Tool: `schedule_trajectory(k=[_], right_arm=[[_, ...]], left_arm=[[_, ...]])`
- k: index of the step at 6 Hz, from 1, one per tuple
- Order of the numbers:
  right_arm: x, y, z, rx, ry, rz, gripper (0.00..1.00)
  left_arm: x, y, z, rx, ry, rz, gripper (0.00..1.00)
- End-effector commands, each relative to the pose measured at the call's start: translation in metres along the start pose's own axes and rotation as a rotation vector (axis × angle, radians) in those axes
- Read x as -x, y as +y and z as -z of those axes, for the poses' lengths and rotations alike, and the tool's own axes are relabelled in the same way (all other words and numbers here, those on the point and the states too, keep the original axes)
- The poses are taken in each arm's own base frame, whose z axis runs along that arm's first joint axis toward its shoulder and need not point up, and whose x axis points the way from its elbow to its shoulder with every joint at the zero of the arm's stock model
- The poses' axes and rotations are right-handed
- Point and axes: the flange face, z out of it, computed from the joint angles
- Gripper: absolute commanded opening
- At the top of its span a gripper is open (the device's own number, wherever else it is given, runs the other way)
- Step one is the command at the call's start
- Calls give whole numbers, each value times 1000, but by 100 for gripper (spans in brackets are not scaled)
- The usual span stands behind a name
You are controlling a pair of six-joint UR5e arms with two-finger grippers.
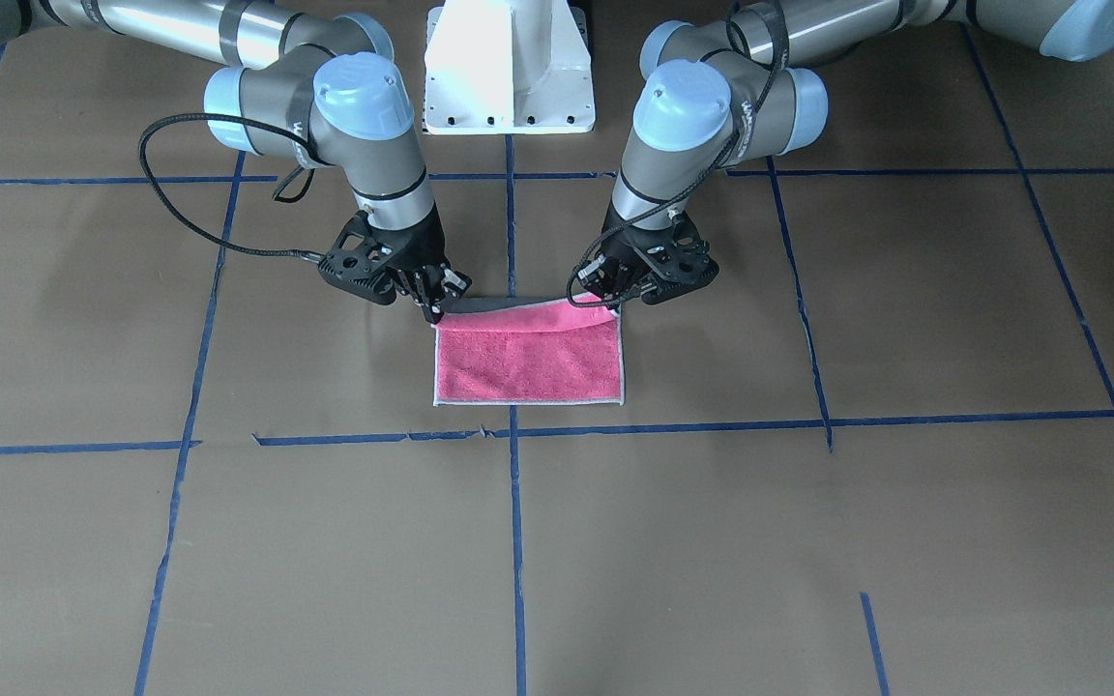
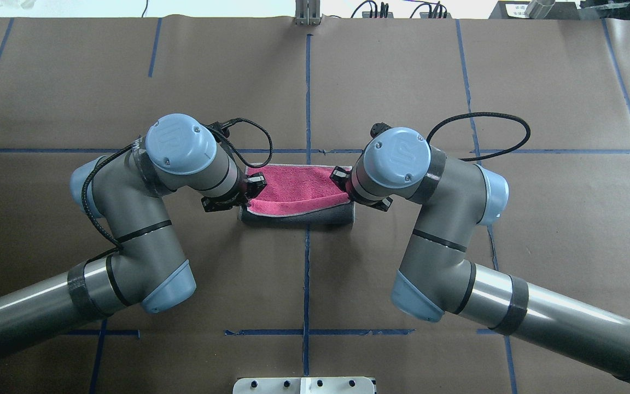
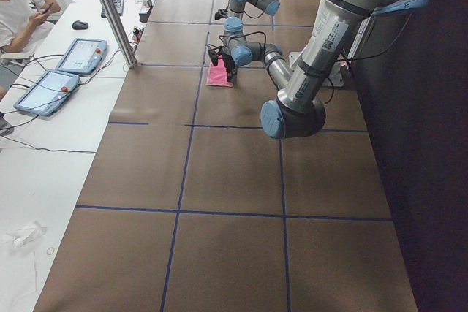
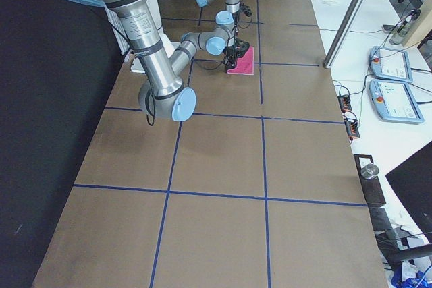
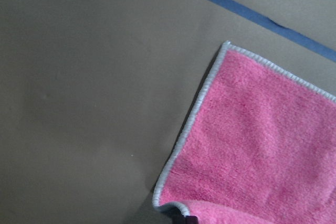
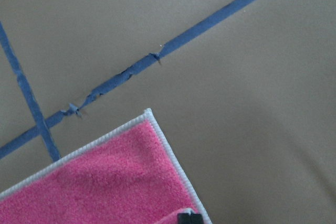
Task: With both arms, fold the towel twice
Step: 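Lift the near towel edge with both grippers and fold it over the far edge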
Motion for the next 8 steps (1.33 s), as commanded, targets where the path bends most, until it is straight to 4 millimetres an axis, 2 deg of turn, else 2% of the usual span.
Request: schedule_trajectory(k=[1, 2, 3, 4, 5, 6, 7, 8], right_arm=[[10, -25, -6, -11, -29, -12, 2], [27, -27, -12, -15, -24, -16, 2], [37, -32, -16, -22, -18, -21, 2], [40, -42, -17, -29, -12, -32, 2], [39, -63, -17, -34, -3, -39, 2], [47, -88, -20, -41, 15, -59, 6], [66, -99, -28, -56, 34, -67, 99], [79, -106, -16, -62, 7, -62, 100]], left_arm=[[-6, -23, -15, -18, 9, 14, 0], [-7, -24, -14, -19, 11, 14, 0], [-17, -28, -4, -26, 33, 15, 0], [-16, -39, 0, -39, 35, 26, 0], [-13, -57, -3, -56, 21, 46, 0], [-27, -72, -19, -65, 0, 65, 18], [-29, -89, -32, -76, 26, 60, 99], [-29, -96, -28, -84, 44, 56, 100]])
